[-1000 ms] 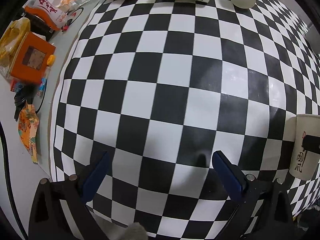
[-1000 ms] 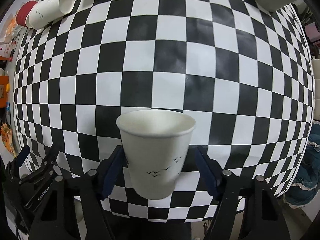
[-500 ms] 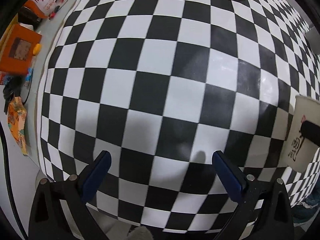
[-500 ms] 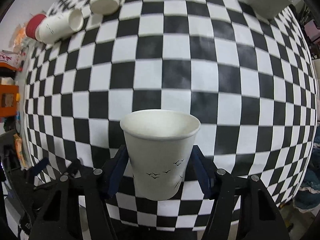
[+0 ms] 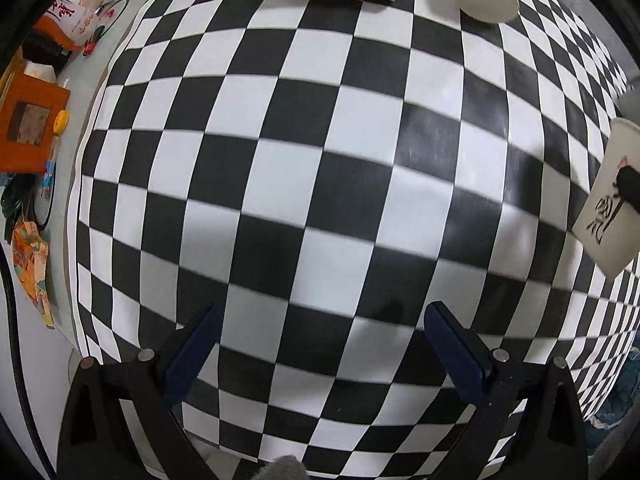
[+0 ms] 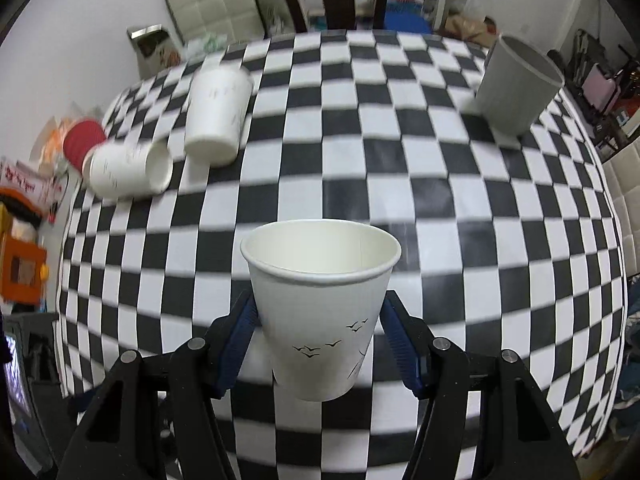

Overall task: Flip cup upright
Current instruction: 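Lower the upright cup onto the table with the right tool and open it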

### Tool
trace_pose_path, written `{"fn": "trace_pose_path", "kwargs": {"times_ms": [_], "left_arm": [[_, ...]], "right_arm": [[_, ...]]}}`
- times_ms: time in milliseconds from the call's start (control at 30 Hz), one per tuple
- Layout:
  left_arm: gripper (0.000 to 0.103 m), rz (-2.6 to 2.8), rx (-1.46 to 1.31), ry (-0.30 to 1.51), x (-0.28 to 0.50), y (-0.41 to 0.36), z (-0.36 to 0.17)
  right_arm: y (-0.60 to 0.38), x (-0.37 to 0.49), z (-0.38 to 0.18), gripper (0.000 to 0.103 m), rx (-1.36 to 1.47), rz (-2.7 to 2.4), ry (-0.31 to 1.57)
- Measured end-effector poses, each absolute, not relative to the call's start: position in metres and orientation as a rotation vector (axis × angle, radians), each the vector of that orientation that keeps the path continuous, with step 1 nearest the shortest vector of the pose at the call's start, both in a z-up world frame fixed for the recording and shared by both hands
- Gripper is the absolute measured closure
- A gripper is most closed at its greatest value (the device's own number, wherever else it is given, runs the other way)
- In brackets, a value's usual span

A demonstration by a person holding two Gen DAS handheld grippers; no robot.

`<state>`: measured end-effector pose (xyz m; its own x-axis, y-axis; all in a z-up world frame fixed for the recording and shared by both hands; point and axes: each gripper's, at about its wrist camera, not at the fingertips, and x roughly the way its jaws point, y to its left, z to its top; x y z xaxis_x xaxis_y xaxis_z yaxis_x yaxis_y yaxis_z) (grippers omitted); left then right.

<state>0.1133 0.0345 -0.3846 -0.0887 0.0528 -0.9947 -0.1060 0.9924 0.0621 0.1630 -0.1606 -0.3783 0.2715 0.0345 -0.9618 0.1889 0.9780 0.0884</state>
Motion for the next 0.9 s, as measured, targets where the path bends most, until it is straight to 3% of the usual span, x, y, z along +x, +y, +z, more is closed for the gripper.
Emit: {"fn": "trace_pose_path", "kwargs": {"times_ms": [400,767,900], "left_arm": [[0.000,0.157,-0.002,1.638,0.151,0.020,-0.392],[0.000,0.152,0.060,1.612,0.130,-0.001,-0.394],[0.000,0.141,0.091,1.583,0.103,0.007,-0.384]], "right_arm": [[-0.169,0.162,-0.381,0.038,0.132,-0.182,1.026],[-0.156,0.121,-0.391,0.038,0.077,-0.171,0.955],[-0.158,0.109,-0.395,0.031,0.088,-0.179,0.995]]}}
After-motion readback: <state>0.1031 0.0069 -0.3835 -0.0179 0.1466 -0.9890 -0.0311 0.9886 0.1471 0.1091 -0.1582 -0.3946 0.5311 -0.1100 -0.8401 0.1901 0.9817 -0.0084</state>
